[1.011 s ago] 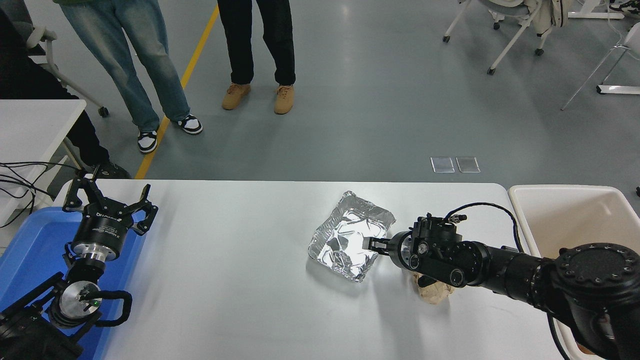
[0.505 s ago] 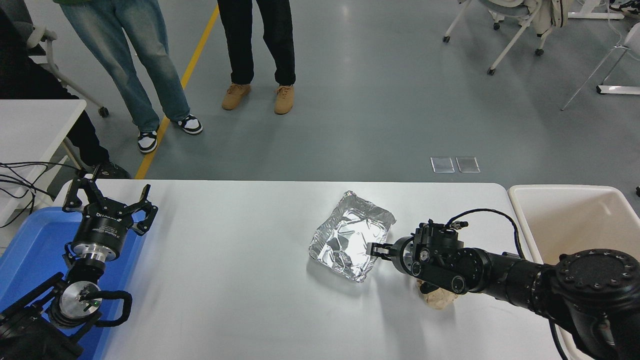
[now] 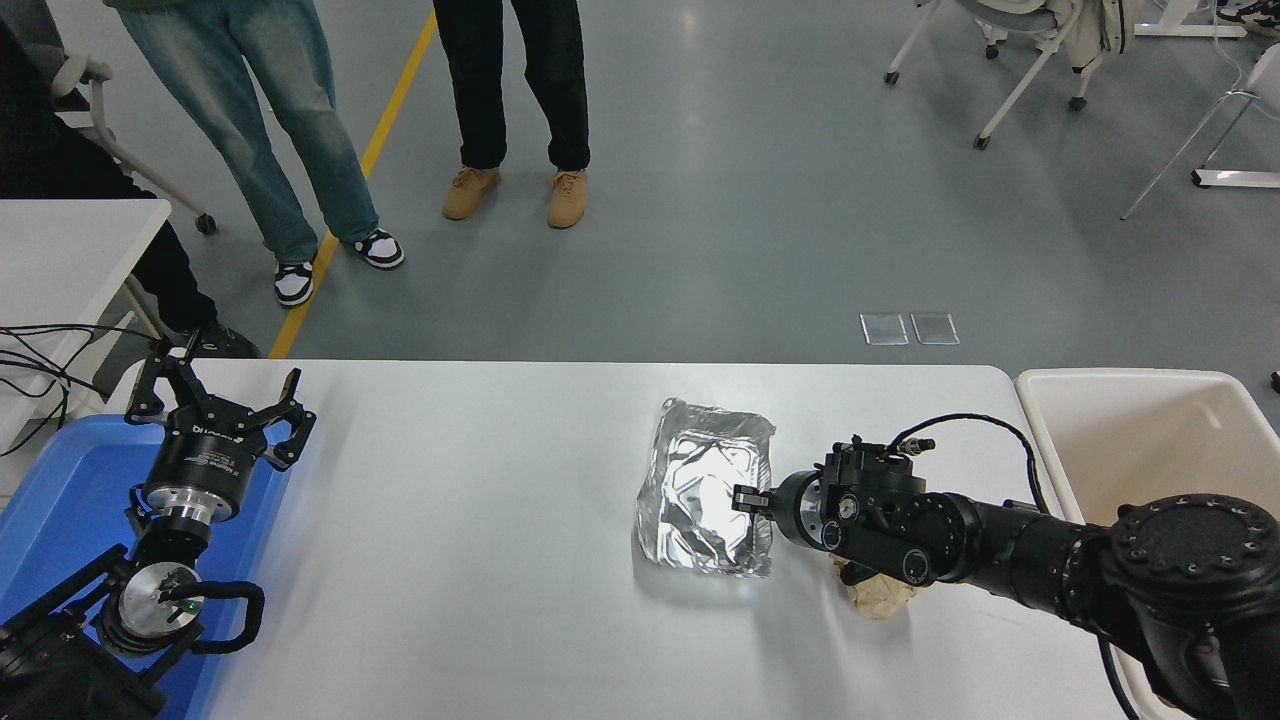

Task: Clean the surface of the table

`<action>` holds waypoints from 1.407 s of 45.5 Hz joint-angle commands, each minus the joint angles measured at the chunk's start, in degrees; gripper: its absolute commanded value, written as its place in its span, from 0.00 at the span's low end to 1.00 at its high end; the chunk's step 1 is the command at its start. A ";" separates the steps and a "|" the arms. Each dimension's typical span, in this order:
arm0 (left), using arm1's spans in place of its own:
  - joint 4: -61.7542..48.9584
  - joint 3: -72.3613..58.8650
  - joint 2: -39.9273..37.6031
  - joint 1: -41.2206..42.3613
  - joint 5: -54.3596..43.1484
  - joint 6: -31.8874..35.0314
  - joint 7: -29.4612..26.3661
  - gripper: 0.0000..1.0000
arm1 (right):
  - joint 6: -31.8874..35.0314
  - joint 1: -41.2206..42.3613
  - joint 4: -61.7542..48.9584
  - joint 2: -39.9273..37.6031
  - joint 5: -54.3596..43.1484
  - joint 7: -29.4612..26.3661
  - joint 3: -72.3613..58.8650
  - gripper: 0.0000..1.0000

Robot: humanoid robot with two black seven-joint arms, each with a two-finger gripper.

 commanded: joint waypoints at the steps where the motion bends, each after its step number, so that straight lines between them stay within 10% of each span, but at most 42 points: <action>1: 0.00 0.00 0.00 -0.07 0.00 0.00 0.00 0.99 | 0.16 0.40 -0.18 0.00 -0.93 1.85 -0.82 0.00; 43: 0.00 0.00 0.00 0.02 0.00 0.00 0.00 0.99 | 10.26 14.37 10.10 -0.35 9.61 4.49 2.96 0.00; 64: 0.00 0.00 0.00 0.02 0.00 0.00 0.00 0.99 | 12.37 22.98 23.55 -19.15 9.70 4.84 2.78 0.00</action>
